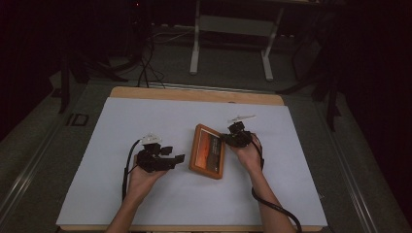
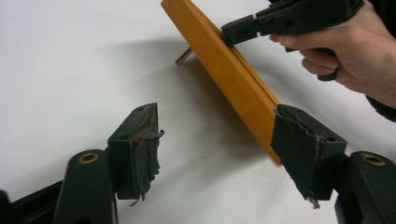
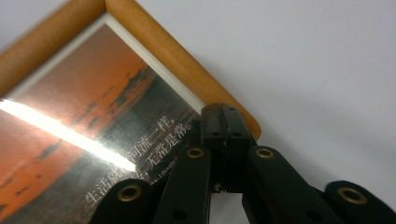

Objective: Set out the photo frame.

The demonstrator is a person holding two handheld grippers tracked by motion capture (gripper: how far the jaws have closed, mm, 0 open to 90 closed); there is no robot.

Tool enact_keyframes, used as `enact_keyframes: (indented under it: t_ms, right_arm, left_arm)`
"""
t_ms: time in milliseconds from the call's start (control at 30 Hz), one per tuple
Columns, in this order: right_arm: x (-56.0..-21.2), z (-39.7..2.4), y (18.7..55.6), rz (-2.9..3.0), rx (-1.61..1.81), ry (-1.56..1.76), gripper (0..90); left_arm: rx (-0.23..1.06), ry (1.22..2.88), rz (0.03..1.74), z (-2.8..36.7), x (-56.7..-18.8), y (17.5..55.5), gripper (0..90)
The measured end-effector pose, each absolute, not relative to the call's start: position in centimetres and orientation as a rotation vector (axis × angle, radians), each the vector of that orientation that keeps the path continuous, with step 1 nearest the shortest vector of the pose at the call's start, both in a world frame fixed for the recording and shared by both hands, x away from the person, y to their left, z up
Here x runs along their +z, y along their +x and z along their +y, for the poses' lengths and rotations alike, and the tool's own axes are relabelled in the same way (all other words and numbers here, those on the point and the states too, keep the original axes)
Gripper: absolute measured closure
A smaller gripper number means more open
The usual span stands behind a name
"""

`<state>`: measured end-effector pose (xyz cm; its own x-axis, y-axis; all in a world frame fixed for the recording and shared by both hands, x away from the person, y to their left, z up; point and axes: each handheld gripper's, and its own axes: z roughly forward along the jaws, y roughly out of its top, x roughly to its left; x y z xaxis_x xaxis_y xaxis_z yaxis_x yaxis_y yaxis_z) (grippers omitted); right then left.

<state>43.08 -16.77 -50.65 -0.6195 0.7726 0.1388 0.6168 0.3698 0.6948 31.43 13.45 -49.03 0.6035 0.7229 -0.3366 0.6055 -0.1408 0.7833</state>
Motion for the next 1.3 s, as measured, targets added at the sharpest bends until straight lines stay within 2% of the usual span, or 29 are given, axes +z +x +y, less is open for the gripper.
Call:
enact_keyframes:
  t_ms: [200, 567, 767, 1000, 1200, 1300]
  right_arm:
    - [-51.1, -17.0, 43.2, 2.422, 1.09, 1.271, 90.0]
    - [-51.1, -17.1, 43.2, 2.421, 1.102, 1.278, 90.0]
    - [-51.2, -17.2, 43.3, 2.42, 1.108, 1.283, 90.0]
    - [-51.2, -17.2, 43.3, 2.422, 1.111, 1.285, 90.0]
    - [-51.2, -17.2, 43.3, 2.423, 1.113, 1.286, 90.0]
    - [-51.2, -17.2, 43.3, 2.423, 1.111, 1.285, 90.0]
  left_arm:
    - [0.098, 1.845, 1.032, 12.4, -49.1, 31.2, 29.6]
    - [0.085, 1.905, 1.007, 9.8, -49.6, 30.8, 22.8]
    - [0.071, 1.931, 1.006, 8.4, -50.3, 30.8, 23.0]
    - [0.019, 1.896, 1.029, 7.2, -50.7, 31.2, 28.2]
    - [-0.008, 1.868, 1.086, 6.3, -50.8, 32.0, 37.0]
    - [-0.039, 1.831, 1.13, 6.5, -51.0, 32.5, 44.5]
